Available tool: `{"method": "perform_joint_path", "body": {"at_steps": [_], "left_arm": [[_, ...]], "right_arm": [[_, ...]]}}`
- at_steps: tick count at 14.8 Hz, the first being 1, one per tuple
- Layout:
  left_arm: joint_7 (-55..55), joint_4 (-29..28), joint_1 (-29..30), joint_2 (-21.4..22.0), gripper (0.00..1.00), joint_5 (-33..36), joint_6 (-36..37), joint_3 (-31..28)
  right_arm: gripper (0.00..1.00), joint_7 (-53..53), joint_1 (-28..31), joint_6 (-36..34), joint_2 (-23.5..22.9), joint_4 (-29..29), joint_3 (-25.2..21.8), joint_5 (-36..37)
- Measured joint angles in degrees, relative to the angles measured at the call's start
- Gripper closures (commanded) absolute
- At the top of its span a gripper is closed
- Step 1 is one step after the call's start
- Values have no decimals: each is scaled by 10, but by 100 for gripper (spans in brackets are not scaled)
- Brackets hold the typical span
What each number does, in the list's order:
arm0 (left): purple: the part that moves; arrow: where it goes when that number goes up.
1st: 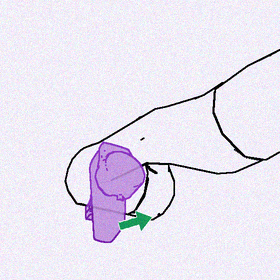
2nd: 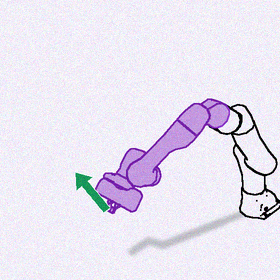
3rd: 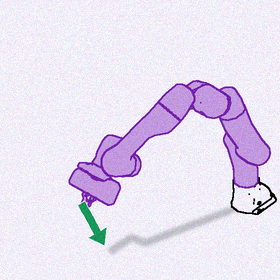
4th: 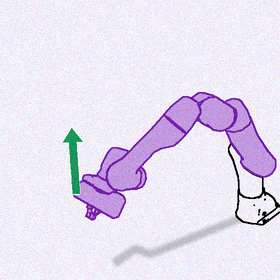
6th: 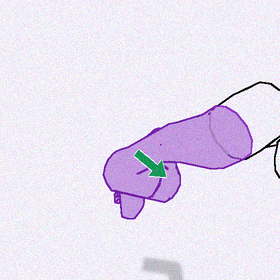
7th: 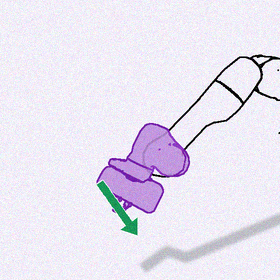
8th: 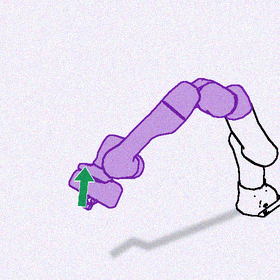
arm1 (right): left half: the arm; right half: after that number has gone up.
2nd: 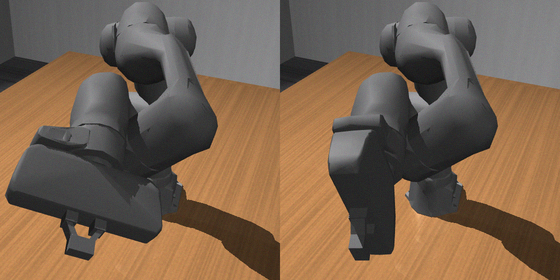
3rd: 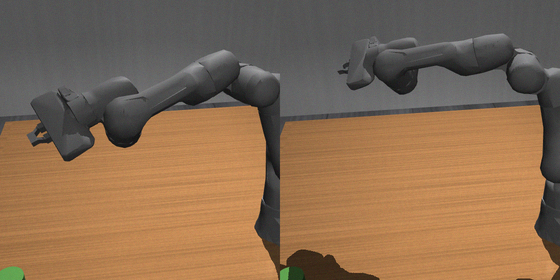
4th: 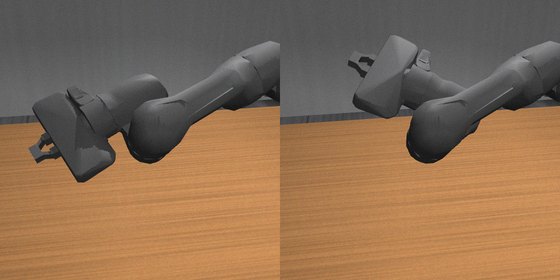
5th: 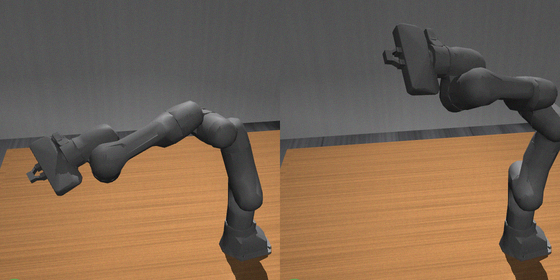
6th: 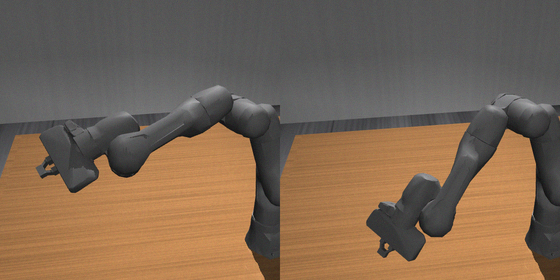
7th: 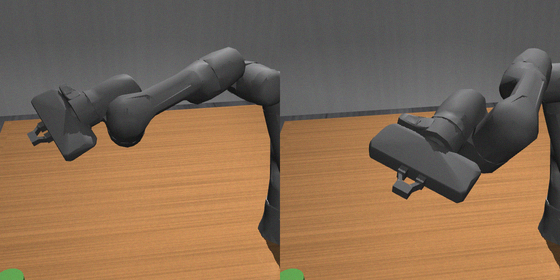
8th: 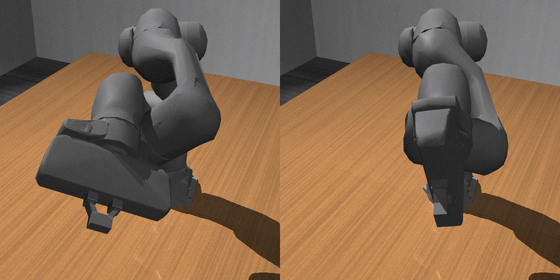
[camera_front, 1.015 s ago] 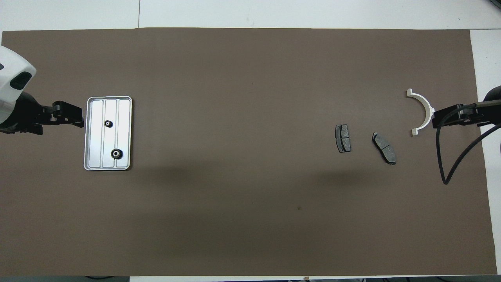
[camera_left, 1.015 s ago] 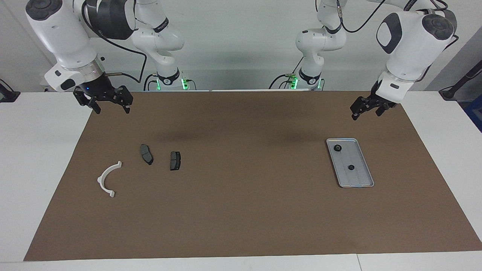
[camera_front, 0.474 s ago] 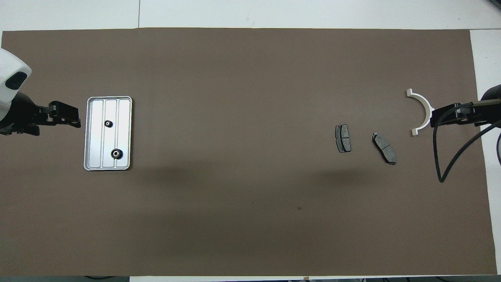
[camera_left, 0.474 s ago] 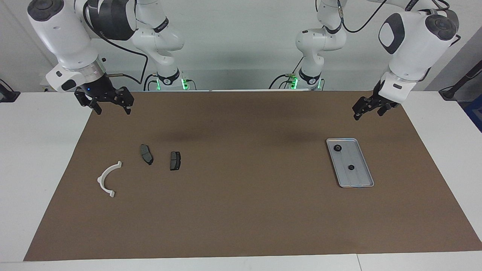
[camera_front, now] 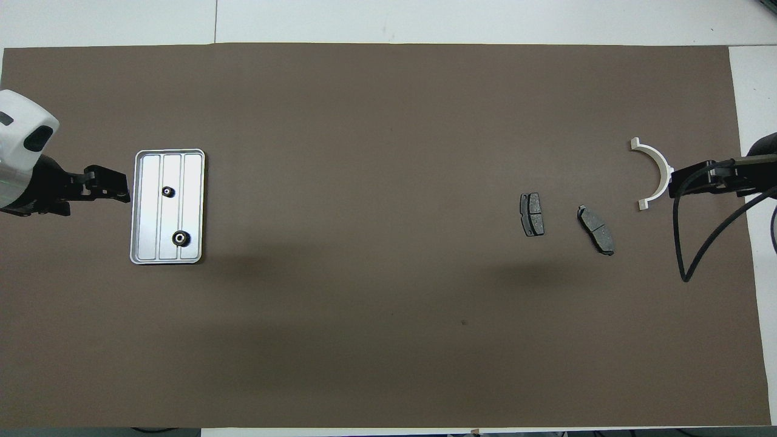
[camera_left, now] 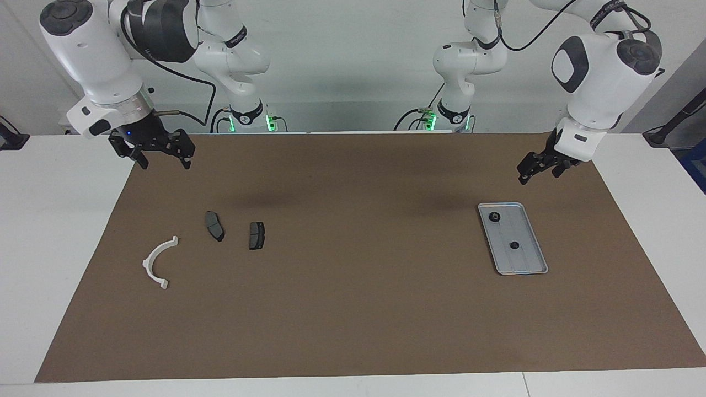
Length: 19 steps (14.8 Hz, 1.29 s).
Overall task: Place bearing gear from tray to pile
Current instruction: 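Reach the left gripper down to the tray and grasp a bearing gear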
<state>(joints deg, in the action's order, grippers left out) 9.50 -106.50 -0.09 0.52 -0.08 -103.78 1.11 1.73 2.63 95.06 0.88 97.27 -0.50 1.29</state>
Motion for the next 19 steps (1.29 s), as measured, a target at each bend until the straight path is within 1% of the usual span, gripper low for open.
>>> {"method": "perform_joint_path", "body": {"at_steps": [3, 4, 6, 7, 10, 15, 19], "left_arm": [[1, -53, 3, -1, 0, 0, -56, 0], [1, -76, 4, -3, 6, 0, -83, 0], [3, -127, 4, -7, 25, 0, -141, 0], [5, -147, 5, -8, 27, 0, -160, 0], [8, -172, 11, -21, 27, 0, -193, 0], [52, -174, -2, -65, 27, 0, -226, 7], [55, -174, -11, -81, 27, 11, -231, 7]], "right_arm": [[0, 0, 0, 3, 0, 2, -1, 0], [0, 0, 1, 6, 0, 3, -1, 0], [0, 1, 3, 8, 0, 3, -2, 0], [0, 1, 3, 8, 0, 3, -2, 0], [0, 3, 5, 8, 0, 3, -2, 0], [0, 9, 17, 8, 0, 4, -3, 0], [0, 16, 24, 8, 0, 4, -4, 0]]}}
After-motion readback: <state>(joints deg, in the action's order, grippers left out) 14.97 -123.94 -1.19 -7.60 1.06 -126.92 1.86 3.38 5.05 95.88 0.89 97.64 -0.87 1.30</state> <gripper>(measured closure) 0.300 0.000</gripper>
